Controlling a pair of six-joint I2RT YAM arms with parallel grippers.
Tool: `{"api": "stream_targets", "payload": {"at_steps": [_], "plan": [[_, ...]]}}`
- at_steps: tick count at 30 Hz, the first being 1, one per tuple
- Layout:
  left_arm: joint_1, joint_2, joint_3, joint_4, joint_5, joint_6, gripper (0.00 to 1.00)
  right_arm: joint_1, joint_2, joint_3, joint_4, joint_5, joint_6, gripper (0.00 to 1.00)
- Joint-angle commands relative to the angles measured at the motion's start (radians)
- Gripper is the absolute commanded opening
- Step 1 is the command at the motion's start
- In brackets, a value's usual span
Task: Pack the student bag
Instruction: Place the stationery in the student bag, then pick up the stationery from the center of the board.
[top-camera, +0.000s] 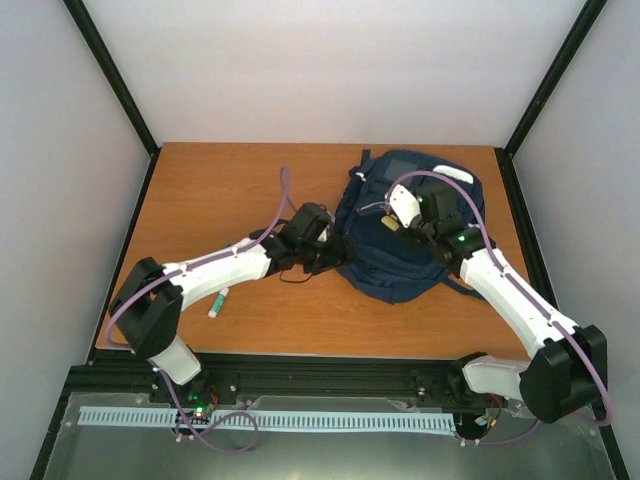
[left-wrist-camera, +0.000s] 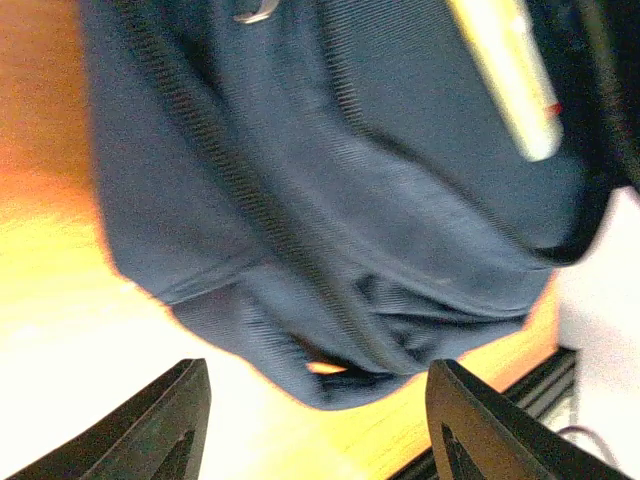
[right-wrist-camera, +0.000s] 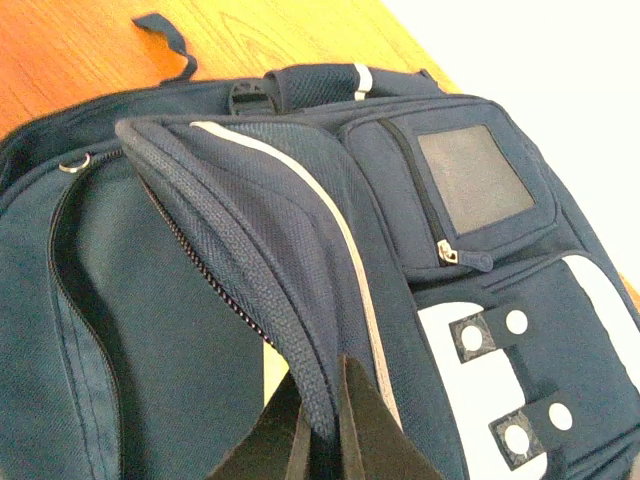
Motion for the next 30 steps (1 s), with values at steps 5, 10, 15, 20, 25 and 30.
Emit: {"api": "stream_targets", "payload": {"at_steps": [5, 10, 15, 20, 25, 30], "plan": [[0.008, -0.180, -0.178, -0.266, -0.182, 0.198, 0.62, 0.008, -0.121, 0.084, 0.016, -0.181, 0.132, 0.03], [0.008, -0.313, -0.257, -0.402, -0.353, 0.245, 0.66, 0.006, -0.159, -0.017, 0.082, -0.214, 0.137, 0.03], [0.025, -0.394, -0.299, -0.547, -0.530, 0.240, 0.72, 0.005, -0.185, -0.087, 0.101, -0.244, 0.125, 0.03], [0.106, -0.409, -0.329, -0.615, -0.588, 0.179, 0.75, 0.005, -0.203, -0.097, 0.112, -0.249, 0.122, 0.03], [0.227, -0.351, -0.334, -0.636, -0.597, 0.133, 0.79, 0.005, -0.201, -0.101, 0.111, -0.254, 0.120, 0.03], [0.293, -0.298, -0.350, -0.587, -0.588, 0.138, 0.89, 0.003, -0.198, -0.103, 0.111, -0.255, 0.117, 0.03]]}}
